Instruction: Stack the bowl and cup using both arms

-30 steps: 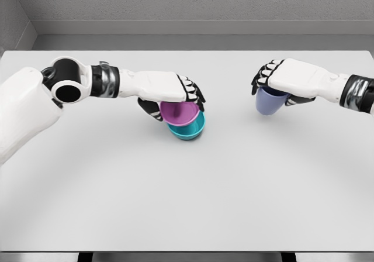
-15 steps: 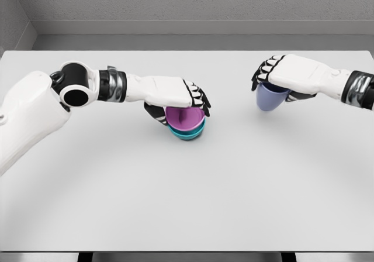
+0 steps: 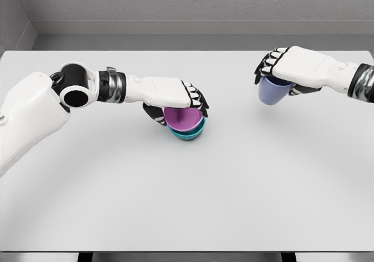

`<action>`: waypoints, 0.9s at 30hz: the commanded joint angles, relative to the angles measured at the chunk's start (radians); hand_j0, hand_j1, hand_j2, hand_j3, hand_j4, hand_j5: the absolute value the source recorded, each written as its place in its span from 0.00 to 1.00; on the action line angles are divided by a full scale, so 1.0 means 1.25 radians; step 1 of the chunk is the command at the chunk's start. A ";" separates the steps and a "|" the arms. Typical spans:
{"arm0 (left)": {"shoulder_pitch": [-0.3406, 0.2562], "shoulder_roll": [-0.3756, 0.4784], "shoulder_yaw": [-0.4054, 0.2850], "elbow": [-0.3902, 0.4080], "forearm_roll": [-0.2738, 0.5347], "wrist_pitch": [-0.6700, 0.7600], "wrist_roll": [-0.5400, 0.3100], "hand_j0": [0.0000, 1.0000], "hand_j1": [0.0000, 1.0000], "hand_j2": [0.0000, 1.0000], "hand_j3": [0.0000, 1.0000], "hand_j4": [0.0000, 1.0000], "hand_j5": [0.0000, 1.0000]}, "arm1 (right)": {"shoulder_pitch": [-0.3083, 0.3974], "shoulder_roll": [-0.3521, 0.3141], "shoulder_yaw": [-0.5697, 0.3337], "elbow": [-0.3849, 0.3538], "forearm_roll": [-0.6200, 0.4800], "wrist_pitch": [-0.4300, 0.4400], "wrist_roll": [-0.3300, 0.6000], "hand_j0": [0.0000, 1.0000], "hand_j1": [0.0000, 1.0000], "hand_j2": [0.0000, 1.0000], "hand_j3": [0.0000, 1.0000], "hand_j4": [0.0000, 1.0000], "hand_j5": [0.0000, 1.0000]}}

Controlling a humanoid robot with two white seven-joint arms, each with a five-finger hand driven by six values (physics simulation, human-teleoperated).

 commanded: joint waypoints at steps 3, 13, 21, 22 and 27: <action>0.000 -0.001 0.000 -0.001 0.003 0.002 0.001 0.87 0.87 0.87 0.87 0.87 0.87 | -0.001 -0.001 -0.001 0.000 -0.003 0.000 -0.001 0.62 0.62 0.62 0.62 0.62 0.62; 0.000 -0.001 0.000 -0.002 -0.008 0.002 0.001 0.96 0.96 0.96 0.96 0.96 0.96 | -0.018 -0.009 -0.001 0.000 -0.009 -0.013 -0.001 0.62 0.62 0.62 0.62 0.62 0.62; 0.000 -0.005 0.000 -0.002 -0.008 0.002 0.001 0.97 0.97 0.97 0.97 0.97 0.97 | -0.029 -0.012 -0.001 -0.012 -0.017 -0.013 -0.001 0.62 0.62 0.62 0.62 0.62 0.62; 0.000 -0.006 0.002 -0.003 -0.009 0.002 0.001 0.97 0.97 0.97 0.97 0.97 0.97 | -0.029 -0.016 -0.001 -0.012 -0.017 -0.015 -0.001 0.62 0.62 0.62 0.62 0.62 0.62; -0.005 0.003 0.031 -0.013 0.001 0.002 0.001 1.00 1.00 1.00 1.00 1.00 1.00 | -0.033 -0.019 -0.002 -0.017 -0.021 -0.015 -0.001 0.62 0.62 0.62 0.62 0.62 0.62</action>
